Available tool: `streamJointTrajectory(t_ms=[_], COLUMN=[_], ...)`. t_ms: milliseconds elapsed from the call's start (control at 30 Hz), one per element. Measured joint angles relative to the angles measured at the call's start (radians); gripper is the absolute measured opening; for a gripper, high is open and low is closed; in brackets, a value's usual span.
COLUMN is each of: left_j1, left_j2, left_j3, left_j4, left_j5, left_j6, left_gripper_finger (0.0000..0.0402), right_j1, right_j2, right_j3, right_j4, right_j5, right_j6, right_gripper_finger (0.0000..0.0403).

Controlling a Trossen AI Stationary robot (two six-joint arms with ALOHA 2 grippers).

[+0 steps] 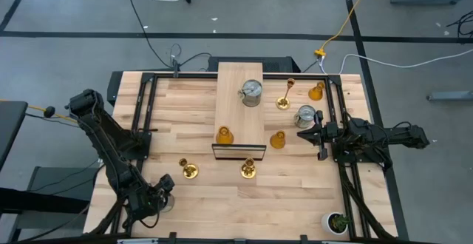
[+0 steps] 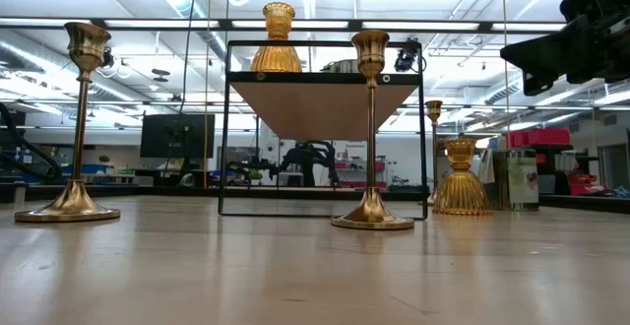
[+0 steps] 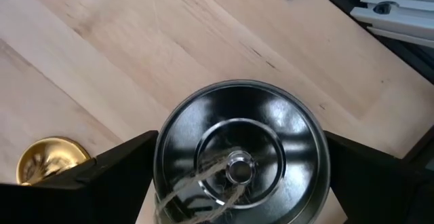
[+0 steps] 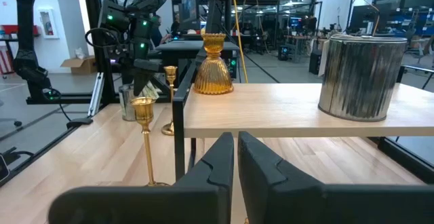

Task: Pick & Place candle stick holders
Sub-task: Put the bottom scented candle can aligned with the other scented candle can on the shelf

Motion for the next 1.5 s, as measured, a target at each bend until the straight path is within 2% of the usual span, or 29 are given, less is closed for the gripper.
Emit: streamJointTrajectory(t_ms=[1200,1500], left_j1=[-0.001,0.0], left_j2=[0.0,0.0], left_j3=[0.001,0.07], left_j4=[0.006,-0.056], left_j5=[-0.026,-0.022], left_j6=[-0.019,-0.056], left_gripper_finger=[0.0381,0.0381], right_j1=[0.0,0.0], right_j2=[0.0,0.0], right_j3=[0.0,0.0], right_j4=[0.0,0.0], right_j5=[0.0,0.0], right_j6=[0.0,0.0], right_gripper_finger=[0.0027,0.0027])
